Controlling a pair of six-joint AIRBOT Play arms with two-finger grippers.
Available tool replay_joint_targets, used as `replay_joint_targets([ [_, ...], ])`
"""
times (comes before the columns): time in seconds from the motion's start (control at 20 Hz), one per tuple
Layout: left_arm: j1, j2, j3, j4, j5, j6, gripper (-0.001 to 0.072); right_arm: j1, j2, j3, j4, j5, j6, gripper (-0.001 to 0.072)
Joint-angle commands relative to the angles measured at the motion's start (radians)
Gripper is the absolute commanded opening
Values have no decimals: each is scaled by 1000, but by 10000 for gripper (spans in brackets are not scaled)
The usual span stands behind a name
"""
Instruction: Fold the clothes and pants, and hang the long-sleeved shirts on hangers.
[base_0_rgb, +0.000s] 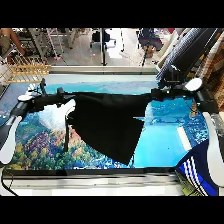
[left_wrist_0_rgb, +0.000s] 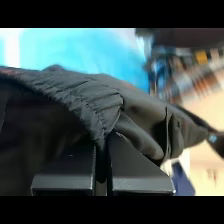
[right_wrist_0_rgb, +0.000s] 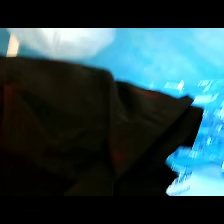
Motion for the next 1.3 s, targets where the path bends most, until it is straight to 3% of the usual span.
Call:
replay_joint_targets([
  [0.0,61,-18,34,214,-374,-45,11,17,137,-93,14,340,6,15],
  [0.1,64,-24,34,455,-520,-46,11,79,242,-277,38,412,8,15],
  [0.2,38,-32,28,684,-585,-47,12,199,331,-507,46,369,33,16],
  [0.4,-34,-48,11,951,-560,-44,14,501,369,-891,47,49,113,22],
  [0.45,-46,-48,11,958,-541,-53,30,544,369,-940,0,-61,146,173],
  [0.5,-56,-46,13,935,-540,-62,48,546,372,-956,-64,-127,191,420],
  [0.55,-64,-41,13,909,-540,-61,228,518,382,-952,-129,-157,214,516],
  [0.6,-67,-31,16,885,-541,-61,455,468,405,-953,-166,-169,239,515],
  [0.65,-67,-18,23,868,-545,-62,503,390,435,-958,-173,-165,266,516],
  [0.75,-51,26,54,872,-542,-85,503,219,494,-1001,-106,-156,266,517],
  [0.95,-12,167,153,819,-516,-102,502,-17,521,-1136,166,-227,117,523],
  [1.05,-9,252,161,733,-451,-98,502,-63,503,-1179,221,-253,95,562],
  [1.1,-10,287,161,689,-414,-84,502,-66,484,-1190,259,-251,59,596],
  [1.25,-39,337,161,584,-339,-64,495,-14,381,-1204,474,-270,-97,601],
])
